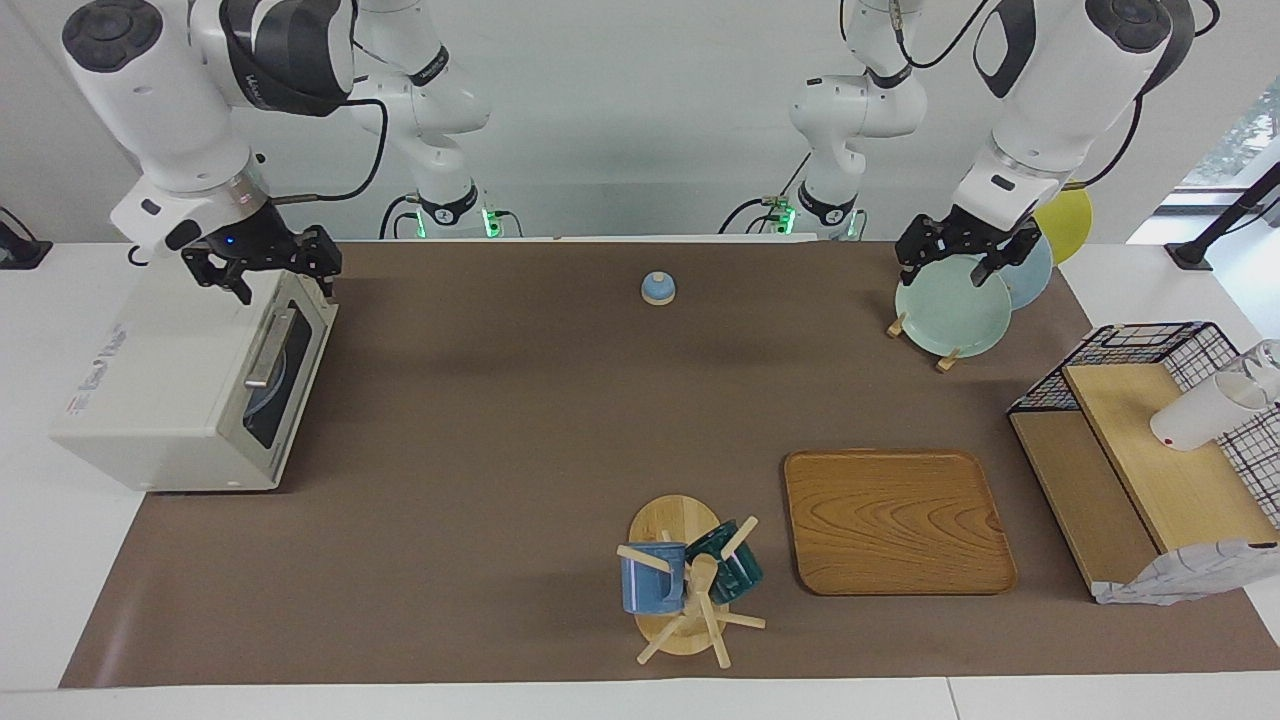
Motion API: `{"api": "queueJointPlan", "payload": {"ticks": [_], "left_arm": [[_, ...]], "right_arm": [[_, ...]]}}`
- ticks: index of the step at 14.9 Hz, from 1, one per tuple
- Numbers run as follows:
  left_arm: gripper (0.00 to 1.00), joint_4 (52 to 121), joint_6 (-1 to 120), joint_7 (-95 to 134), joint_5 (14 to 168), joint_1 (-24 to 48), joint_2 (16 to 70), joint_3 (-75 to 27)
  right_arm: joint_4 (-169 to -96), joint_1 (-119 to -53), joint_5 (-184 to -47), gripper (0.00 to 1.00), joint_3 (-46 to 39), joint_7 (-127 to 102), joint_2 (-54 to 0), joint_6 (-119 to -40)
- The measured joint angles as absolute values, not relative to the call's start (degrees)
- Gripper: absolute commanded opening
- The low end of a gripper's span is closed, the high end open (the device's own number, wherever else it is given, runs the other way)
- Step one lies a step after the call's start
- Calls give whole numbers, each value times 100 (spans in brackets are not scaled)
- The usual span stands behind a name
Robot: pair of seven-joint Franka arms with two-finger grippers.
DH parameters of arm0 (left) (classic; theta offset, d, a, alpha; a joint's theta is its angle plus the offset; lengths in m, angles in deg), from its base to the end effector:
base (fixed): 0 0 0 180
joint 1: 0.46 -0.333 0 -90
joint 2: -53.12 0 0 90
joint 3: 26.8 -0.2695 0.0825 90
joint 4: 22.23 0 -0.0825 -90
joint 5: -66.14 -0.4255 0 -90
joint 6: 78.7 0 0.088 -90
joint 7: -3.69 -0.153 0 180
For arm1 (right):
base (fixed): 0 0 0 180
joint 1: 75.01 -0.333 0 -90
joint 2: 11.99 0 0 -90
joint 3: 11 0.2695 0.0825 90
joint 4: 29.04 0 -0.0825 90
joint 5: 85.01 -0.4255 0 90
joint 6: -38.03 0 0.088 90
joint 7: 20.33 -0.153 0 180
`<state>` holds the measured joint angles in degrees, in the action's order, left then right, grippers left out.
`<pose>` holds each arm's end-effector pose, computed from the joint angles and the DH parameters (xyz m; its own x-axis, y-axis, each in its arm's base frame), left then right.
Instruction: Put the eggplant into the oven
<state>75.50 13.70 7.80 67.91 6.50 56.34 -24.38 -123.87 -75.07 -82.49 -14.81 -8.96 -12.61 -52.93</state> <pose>0.5717 -0.0995 0.4994 0.9952 -0.0903 -0.0388 -0.0894 -0.9957 0.0257 0.5909 -0.0453 0.4841 0.9874 0.1333 -0.0855 0.1362 -0.9903 0.0282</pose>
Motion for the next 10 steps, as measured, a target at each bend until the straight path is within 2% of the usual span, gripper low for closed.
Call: {"api": "queueJointPlan", "payload": {"ticks": [10], "left_arm": [[100, 7550, 1370, 780, 6791, 649, 5634, -2438]], "right_arm": [[-12314, -7405, -8373, 100, -1598, -905, -1284, -5295]]}}
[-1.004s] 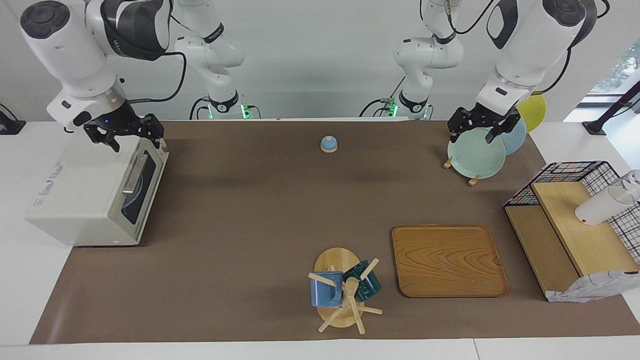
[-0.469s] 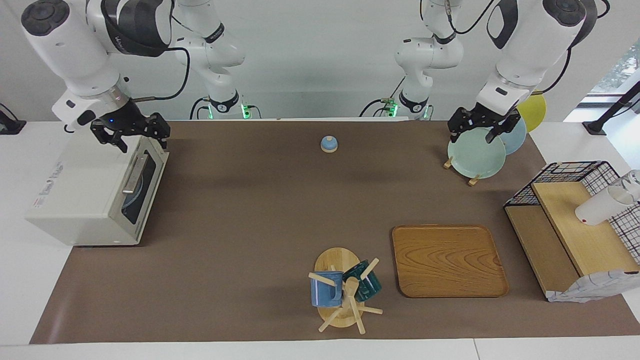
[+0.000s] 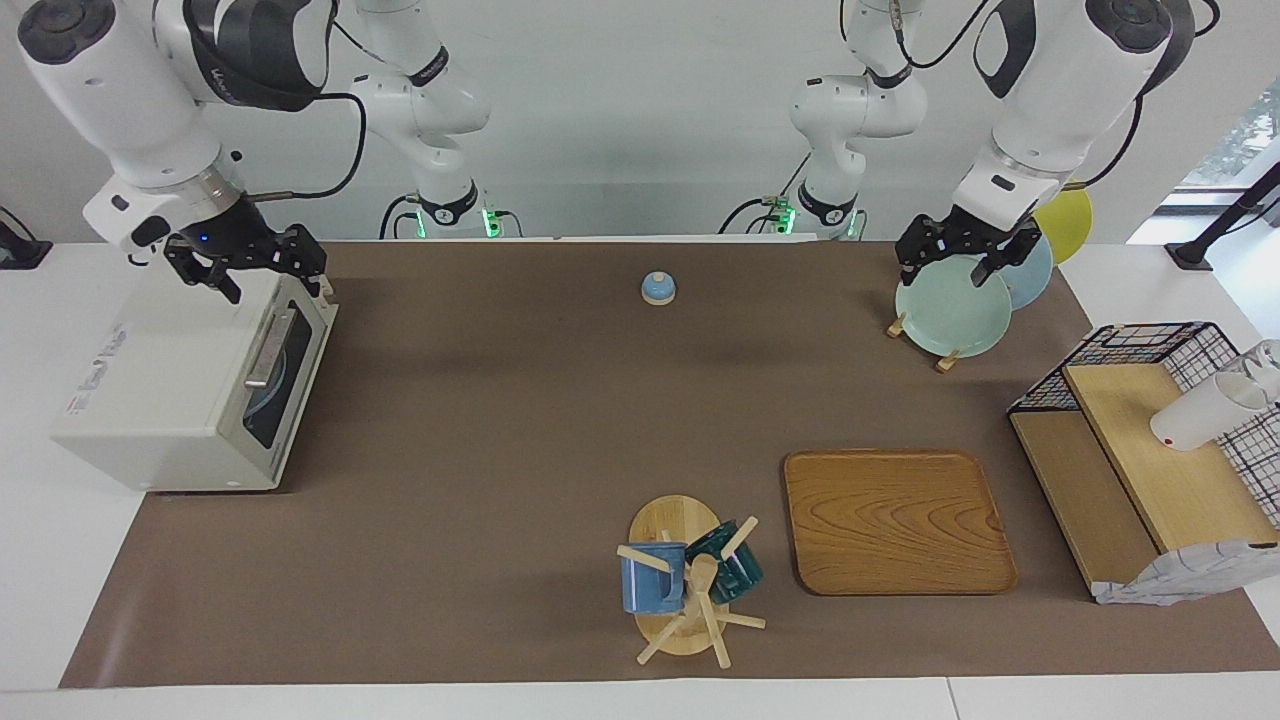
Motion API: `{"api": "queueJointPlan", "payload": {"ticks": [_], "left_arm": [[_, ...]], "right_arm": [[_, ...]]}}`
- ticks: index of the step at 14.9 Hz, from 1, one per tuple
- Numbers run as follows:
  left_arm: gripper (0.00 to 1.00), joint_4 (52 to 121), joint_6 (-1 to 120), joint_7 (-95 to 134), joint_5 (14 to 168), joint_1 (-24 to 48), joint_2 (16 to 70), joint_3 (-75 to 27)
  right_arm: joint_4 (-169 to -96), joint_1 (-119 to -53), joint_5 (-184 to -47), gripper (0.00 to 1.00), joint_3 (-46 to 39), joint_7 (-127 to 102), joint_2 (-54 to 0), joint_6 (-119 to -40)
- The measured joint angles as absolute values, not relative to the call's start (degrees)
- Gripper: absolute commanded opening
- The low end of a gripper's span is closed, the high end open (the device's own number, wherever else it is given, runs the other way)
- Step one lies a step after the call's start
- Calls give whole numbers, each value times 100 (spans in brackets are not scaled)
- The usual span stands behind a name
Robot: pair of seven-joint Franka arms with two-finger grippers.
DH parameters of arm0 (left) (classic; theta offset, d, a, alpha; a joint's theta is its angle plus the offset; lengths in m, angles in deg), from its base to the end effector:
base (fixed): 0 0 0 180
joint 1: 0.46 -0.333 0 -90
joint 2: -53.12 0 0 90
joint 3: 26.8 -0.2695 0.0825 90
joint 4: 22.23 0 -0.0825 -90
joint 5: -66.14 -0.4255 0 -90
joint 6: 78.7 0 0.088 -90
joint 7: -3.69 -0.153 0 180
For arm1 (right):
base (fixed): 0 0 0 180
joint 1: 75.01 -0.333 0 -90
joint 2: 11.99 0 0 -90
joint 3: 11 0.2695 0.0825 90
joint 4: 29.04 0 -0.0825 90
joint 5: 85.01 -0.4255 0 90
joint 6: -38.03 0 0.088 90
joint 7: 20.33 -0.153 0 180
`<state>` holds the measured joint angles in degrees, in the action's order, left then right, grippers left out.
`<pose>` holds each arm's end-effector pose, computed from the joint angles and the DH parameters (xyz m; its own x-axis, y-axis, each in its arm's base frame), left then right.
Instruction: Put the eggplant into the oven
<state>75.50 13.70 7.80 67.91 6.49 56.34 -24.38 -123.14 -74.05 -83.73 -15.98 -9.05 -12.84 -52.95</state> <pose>0.5717 -0.0994 0.4994 0.9952 -0.0901 -0.0388 -0.0892 -0.9957 0.0257 0.5912 -0.0647 0.4881 0.9930 0.0936 -0.0725 0.0945 -0.9955 0.0096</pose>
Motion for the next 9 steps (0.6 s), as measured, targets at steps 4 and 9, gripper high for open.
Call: {"api": "queueJointPlan", "payload": {"ticks": [4, 9], "left_arm": [[100, 7550, 1370, 780, 6791, 649, 5634, -2438], [100, 7550, 1370, 780, 6791, 649, 5634, -2438]], "right_arm": [[-12297, -7451, -8394, 100, -1587, -906, -1293, -5295], [-12284, -7461, -8404, 100, -1588, -906, -1292, -5294]]}}
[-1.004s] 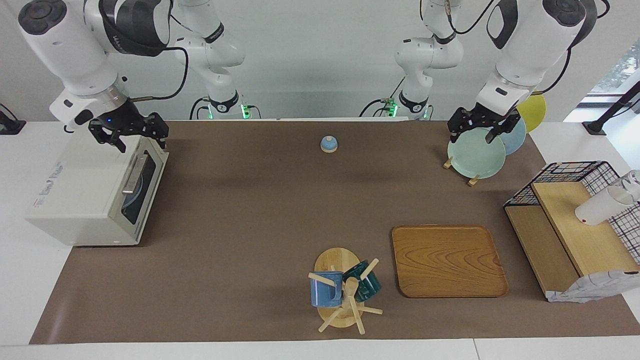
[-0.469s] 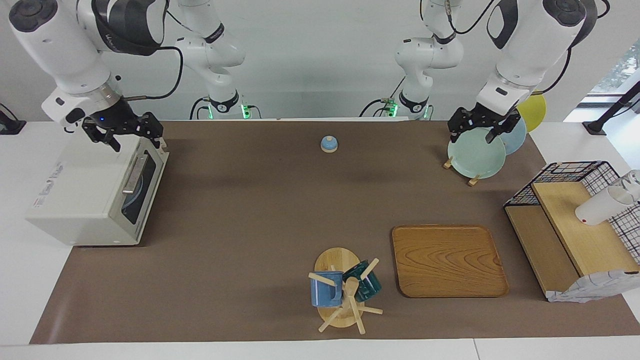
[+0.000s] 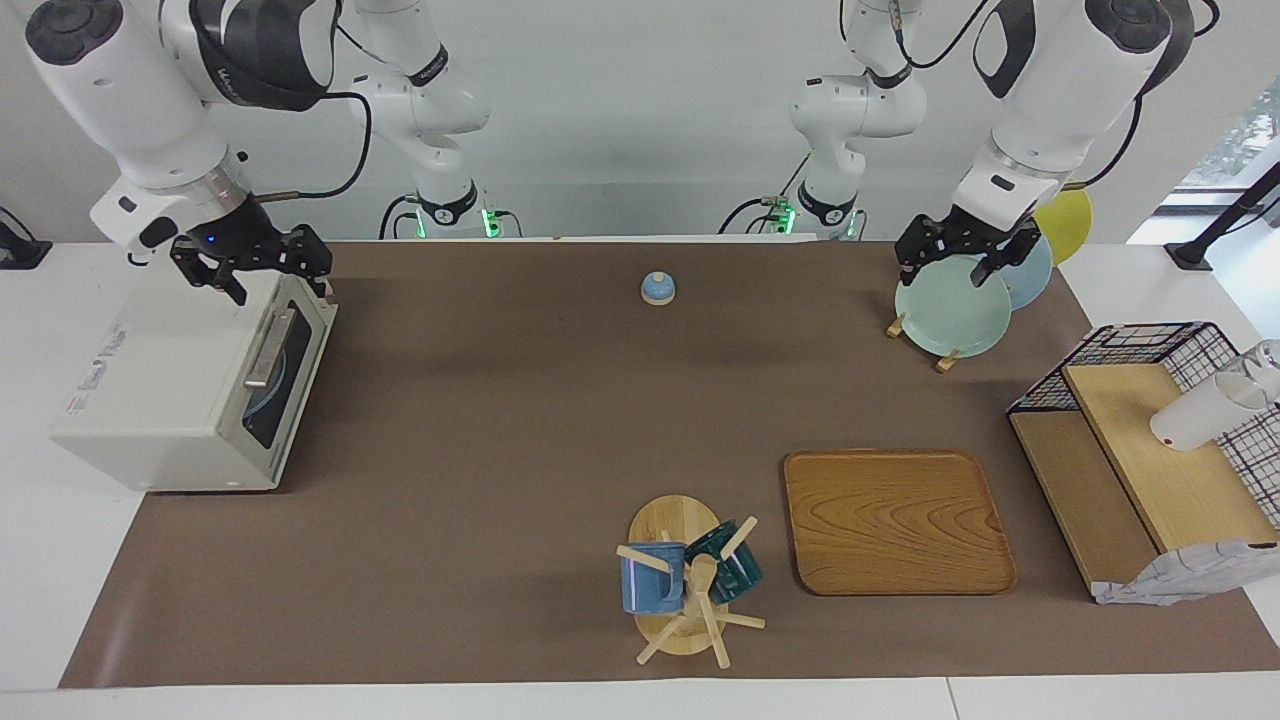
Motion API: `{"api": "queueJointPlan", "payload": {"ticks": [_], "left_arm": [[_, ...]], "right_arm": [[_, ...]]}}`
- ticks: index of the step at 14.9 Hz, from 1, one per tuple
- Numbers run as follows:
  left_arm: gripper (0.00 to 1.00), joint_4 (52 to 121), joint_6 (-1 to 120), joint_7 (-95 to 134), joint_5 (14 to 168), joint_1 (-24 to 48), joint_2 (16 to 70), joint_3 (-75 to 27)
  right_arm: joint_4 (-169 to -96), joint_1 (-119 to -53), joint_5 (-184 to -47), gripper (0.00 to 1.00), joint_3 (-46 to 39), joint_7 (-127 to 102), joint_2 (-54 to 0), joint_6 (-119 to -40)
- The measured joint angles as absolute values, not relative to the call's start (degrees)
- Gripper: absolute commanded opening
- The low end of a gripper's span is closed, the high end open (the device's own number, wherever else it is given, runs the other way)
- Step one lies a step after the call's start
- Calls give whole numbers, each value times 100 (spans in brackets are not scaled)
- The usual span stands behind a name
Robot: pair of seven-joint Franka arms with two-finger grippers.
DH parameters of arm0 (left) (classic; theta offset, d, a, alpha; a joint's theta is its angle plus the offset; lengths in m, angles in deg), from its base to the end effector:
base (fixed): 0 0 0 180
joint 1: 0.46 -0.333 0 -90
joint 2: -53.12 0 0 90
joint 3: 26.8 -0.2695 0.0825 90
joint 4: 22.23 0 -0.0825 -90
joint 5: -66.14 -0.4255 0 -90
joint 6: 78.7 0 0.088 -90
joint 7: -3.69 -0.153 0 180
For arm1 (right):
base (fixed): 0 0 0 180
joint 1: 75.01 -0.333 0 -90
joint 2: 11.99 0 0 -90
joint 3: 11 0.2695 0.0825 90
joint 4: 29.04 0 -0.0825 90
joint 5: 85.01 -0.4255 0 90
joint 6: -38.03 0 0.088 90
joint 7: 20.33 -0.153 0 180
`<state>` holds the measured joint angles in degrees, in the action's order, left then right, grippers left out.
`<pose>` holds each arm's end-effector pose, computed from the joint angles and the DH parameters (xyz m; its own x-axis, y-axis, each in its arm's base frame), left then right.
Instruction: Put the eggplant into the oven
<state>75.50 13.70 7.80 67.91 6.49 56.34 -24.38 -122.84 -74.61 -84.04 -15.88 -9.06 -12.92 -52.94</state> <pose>0.5717 -0.0994 0.4994 0.9952 -0.0901 -0.0388 -0.0892 -0.9957 0.0257 0.5927 -0.0571 0.4899 0.9922 0.1047 -0.0678 0.1053 -0.9944 0.0051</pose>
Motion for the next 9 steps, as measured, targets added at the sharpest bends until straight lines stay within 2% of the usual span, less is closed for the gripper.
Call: {"api": "queueJointPlan", "payload": {"ticks": [9], "left_arm": [[100, 7550, 1370, 780, 6791, 649, 5634, -2439]], "right_arm": [[-12260, -7456, -8405, 100, -1595, -906, -1273, -5070]]}}
